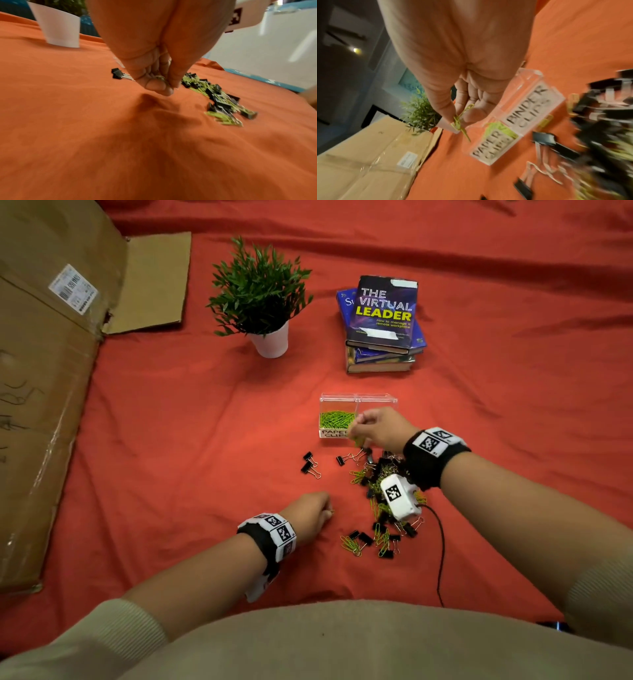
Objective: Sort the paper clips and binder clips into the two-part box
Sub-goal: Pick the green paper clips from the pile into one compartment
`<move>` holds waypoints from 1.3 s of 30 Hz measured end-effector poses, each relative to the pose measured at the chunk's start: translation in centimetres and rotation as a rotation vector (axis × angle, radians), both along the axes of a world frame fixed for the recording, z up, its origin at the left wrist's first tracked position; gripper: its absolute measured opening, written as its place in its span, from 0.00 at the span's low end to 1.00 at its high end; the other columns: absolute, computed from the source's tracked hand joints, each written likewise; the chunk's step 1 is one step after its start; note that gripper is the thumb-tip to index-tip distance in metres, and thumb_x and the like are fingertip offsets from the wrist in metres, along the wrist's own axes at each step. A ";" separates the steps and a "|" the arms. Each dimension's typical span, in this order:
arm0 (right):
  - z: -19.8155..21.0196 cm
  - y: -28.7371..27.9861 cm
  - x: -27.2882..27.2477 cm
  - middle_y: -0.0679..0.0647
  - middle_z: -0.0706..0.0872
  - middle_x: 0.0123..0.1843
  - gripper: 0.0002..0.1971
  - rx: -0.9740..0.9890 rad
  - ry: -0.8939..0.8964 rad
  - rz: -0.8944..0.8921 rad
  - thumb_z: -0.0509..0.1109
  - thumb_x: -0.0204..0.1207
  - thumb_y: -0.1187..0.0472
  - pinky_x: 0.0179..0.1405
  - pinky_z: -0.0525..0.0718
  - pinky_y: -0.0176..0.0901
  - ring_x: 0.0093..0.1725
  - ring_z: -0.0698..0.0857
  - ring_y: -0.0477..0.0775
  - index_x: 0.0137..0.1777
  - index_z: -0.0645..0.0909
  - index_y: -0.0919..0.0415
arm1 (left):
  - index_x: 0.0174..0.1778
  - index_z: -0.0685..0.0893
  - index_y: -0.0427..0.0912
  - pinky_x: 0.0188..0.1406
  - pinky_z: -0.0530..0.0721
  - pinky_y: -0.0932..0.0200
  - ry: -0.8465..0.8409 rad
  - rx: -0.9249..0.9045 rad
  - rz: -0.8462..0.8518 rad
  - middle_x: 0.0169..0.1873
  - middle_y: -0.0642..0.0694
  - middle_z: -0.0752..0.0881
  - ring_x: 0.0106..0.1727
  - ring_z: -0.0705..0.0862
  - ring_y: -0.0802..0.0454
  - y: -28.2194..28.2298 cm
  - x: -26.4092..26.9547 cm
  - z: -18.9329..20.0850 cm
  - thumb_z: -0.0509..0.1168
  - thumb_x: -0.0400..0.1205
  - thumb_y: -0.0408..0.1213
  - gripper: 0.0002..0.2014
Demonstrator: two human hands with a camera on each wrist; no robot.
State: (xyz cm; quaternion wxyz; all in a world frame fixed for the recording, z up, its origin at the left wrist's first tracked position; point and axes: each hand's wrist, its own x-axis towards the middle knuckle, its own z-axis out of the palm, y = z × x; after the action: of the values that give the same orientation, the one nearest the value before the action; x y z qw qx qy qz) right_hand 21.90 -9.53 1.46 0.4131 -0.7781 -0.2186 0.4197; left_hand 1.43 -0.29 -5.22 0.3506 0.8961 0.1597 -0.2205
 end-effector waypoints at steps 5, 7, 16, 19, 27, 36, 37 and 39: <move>-0.4 5.4 2.1 0.64 0.90 0.42 0.06 -0.137 -0.367 -0.007 0.69 0.76 0.63 0.41 0.84 0.49 0.37 0.84 0.55 0.40 0.85 0.65 | 0.51 0.83 0.40 0.50 0.78 0.59 -0.014 -0.034 0.101 0.50 0.42 0.88 0.52 0.85 0.45 1.4 1.3 0.5 0.64 0.82 0.35 0.05; -1.3 6.6 2.0 0.64 0.89 0.46 0.06 -0.245 -0.501 0.098 0.67 0.76 0.65 0.44 0.82 0.45 0.43 0.85 0.58 0.46 0.85 0.67 | 0.51 0.84 0.39 0.51 0.78 0.59 -0.027 -0.001 0.105 0.51 0.41 0.88 0.53 0.85 0.45 2.1 2.1 1.1 0.65 0.82 0.35 0.06; -1.4 2.8 1.3 0.61 0.90 0.50 0.09 -0.146 -0.606 0.145 0.65 0.75 0.65 0.53 0.81 0.46 0.51 0.86 0.60 0.52 0.86 0.64 | 0.52 0.86 0.37 0.55 0.78 0.57 -0.224 0.135 0.123 0.52 0.38 0.88 0.56 0.84 0.43 5.6 10.5 4.4 0.64 0.81 0.32 0.08; -0.9 -0.3 -0.2 0.57 0.89 0.46 0.08 -0.139 -0.570 0.184 0.65 0.75 0.65 0.46 0.81 0.43 0.45 0.85 0.55 0.49 0.86 0.62 | 0.52 0.86 0.37 0.55 0.79 0.55 -0.266 0.177 0.118 0.52 0.38 0.87 0.56 0.84 0.41 6.0 13.5 4.9 0.63 0.81 0.31 0.08; -3.1 -7.8 -6.9 0.49 0.78 0.45 0.07 -0.325 -0.461 0.786 0.68 0.73 0.62 0.40 0.76 0.32 0.51 0.77 0.50 0.49 0.85 0.57 | 0.60 0.82 0.43 0.66 0.74 0.49 -0.385 0.355 -0.133 0.59 0.43 0.80 0.65 0.73 0.43 2.4 11.8 4.3 0.66 0.79 0.38 0.13; -4.8 -9.3 -6.5 0.55 0.79 0.55 0.11 -0.357 -0.601 0.829 0.67 0.74 0.59 0.51 0.81 0.53 0.61 0.73 0.56 0.55 0.83 0.55 | 0.61 0.80 0.42 0.62 0.76 0.49 -0.066 0.197 -0.514 0.58 0.42 0.79 0.64 0.74 0.44 -3.5 2.6 0.4 0.67 0.78 0.41 0.17; -5.1 -9.3 -6.4 0.56 0.79 0.53 0.10 -0.354 -0.609 0.817 0.66 0.75 0.59 0.50 0.82 0.53 0.61 0.74 0.56 0.54 0.83 0.56 | 0.64 0.79 0.43 0.63 0.75 0.49 -0.068 0.197 -0.513 0.58 0.42 0.78 0.64 0.74 0.44 -3.7 2.3 0.1 0.67 0.78 0.42 0.18; -5.4 -9.1 -6.3 0.55 0.79 0.51 0.07 -0.341 -0.590 0.763 0.65 0.75 0.61 0.51 0.82 0.54 0.58 0.75 0.56 0.49 0.83 0.59 | 0.65 0.79 0.44 0.63 0.75 0.47 -0.073 0.196 -0.510 0.57 0.42 0.78 0.63 0.73 0.43 -4.0 2.0 -0.3 0.67 0.79 0.41 0.18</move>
State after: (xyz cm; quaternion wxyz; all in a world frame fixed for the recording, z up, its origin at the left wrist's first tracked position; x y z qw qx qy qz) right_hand 15.57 -18.65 -3.95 0.0183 -0.7845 -0.5229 0.3329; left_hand 3.39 -4.31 -5.51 0.2010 0.9444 -0.0632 -0.2526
